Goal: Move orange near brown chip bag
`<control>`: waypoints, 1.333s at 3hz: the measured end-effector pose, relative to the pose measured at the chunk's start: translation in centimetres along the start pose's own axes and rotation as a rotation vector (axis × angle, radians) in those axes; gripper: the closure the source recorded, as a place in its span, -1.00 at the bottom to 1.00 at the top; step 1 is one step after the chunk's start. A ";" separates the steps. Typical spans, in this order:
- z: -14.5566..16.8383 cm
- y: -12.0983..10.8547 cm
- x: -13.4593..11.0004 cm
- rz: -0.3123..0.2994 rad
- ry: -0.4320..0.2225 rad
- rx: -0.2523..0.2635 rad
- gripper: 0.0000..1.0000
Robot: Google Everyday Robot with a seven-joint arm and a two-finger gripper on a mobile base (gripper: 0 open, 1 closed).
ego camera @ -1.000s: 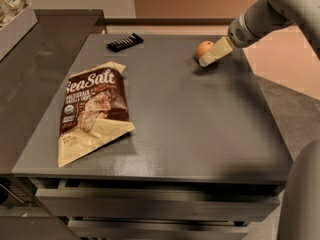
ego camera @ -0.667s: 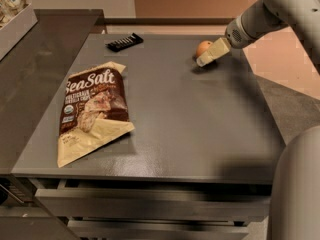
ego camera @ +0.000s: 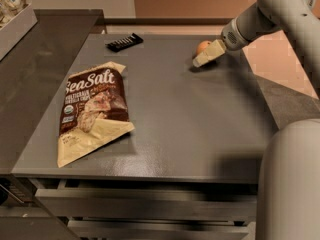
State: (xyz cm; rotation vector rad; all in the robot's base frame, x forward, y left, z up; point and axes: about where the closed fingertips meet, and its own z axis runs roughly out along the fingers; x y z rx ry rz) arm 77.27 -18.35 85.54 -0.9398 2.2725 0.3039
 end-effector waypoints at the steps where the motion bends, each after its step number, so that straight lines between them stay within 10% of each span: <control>1: 0.5 0.8 -0.9 -0.005 -0.042 -0.048 -0.37; 2: 0.7 1.2 -1.5 -0.009 -0.069 -0.078 0.71; 4: -5.6 23.3 0.2 -0.391 -0.058 -0.499 1.00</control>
Offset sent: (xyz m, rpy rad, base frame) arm -0.1081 0.0693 0.0616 0.1135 -0.0334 0.3602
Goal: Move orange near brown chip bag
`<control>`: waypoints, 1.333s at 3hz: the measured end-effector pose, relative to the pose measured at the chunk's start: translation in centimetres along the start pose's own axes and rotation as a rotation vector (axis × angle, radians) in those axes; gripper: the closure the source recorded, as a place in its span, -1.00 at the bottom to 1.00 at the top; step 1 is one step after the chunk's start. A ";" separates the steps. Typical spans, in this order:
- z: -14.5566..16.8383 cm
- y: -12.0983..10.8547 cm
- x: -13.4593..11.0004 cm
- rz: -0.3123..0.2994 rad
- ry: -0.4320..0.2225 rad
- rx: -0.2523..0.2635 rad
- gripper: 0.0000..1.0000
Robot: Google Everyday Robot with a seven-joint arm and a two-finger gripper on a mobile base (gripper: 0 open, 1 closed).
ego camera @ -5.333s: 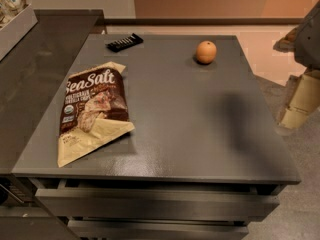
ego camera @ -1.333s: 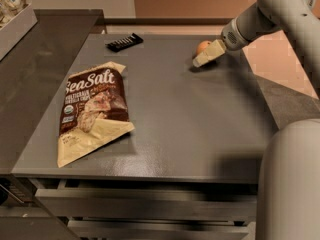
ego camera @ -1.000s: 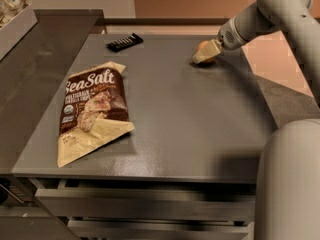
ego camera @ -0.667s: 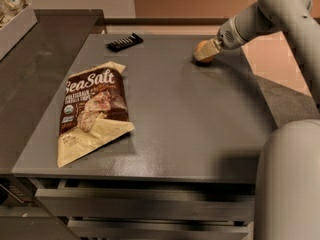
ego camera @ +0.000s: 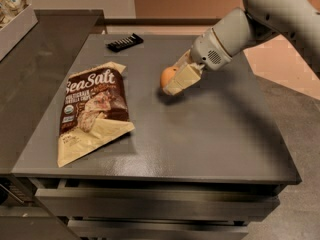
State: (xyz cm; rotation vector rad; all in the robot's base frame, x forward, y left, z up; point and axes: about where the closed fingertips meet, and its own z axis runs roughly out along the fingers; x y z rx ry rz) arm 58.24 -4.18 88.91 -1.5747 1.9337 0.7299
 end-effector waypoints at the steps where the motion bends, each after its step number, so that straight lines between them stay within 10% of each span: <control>1: 0.4 0.7 -0.1 -0.009 0.003 -0.016 1.00; 3: 5.9 4.5 -2.3 -0.065 -0.006 -0.138 1.00; 4: 7.3 5.2 -2.8 -0.079 -0.009 -0.155 0.65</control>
Offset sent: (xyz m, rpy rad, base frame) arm -0.0514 0.0878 -0.0267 0.0377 0.0654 0.1965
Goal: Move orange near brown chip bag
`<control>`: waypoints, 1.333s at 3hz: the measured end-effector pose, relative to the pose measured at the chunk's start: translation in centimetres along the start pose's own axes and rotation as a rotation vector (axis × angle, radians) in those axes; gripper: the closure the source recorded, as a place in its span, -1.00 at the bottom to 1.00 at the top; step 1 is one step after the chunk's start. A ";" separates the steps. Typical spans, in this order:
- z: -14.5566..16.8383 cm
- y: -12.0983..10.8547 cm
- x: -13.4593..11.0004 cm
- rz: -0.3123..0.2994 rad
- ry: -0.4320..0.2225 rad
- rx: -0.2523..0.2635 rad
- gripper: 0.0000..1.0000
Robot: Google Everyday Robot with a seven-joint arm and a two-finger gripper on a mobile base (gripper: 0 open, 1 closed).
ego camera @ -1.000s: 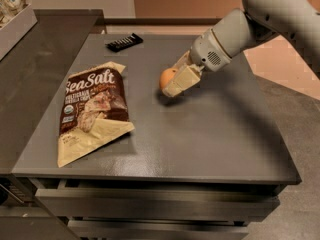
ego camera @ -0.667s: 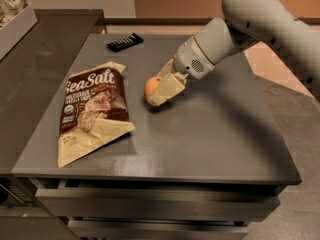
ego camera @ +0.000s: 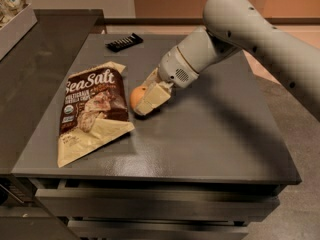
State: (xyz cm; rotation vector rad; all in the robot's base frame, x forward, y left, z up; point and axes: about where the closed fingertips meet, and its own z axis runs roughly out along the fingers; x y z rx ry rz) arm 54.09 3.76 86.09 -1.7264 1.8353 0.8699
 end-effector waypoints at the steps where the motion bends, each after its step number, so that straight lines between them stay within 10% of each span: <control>1: 0.4 -0.2 0.1 -0.004 0.005 0.014 0.19; 4: -0.4 -1.5 1.6 0.008 0.008 0.087 -1.00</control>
Offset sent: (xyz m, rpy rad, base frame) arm 0.0157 -0.0169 -0.0096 -0.0272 -0.0468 -0.0745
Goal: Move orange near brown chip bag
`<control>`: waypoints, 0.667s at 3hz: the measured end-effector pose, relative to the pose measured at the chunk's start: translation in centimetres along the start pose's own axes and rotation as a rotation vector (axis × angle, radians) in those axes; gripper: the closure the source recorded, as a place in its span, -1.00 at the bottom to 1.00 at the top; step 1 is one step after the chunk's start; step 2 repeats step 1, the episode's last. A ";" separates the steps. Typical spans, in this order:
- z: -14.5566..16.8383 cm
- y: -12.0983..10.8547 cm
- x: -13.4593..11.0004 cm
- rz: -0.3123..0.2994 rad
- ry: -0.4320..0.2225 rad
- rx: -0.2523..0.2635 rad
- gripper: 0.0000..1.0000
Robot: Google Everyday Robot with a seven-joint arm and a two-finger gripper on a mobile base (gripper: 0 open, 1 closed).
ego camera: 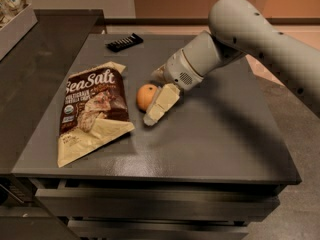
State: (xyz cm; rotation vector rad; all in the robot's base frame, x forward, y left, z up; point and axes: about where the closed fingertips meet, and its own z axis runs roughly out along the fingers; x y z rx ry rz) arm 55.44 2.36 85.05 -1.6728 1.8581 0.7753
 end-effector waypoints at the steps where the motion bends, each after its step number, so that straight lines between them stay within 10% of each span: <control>1: 0.0 0.0 0.0 0.000 0.000 0.000 -1.00; 2: 0.0 0.0 0.0 0.000 0.000 0.000 -1.00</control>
Offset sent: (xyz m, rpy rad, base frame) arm 0.0000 0.0000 0.0000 0.0000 0.0000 0.0000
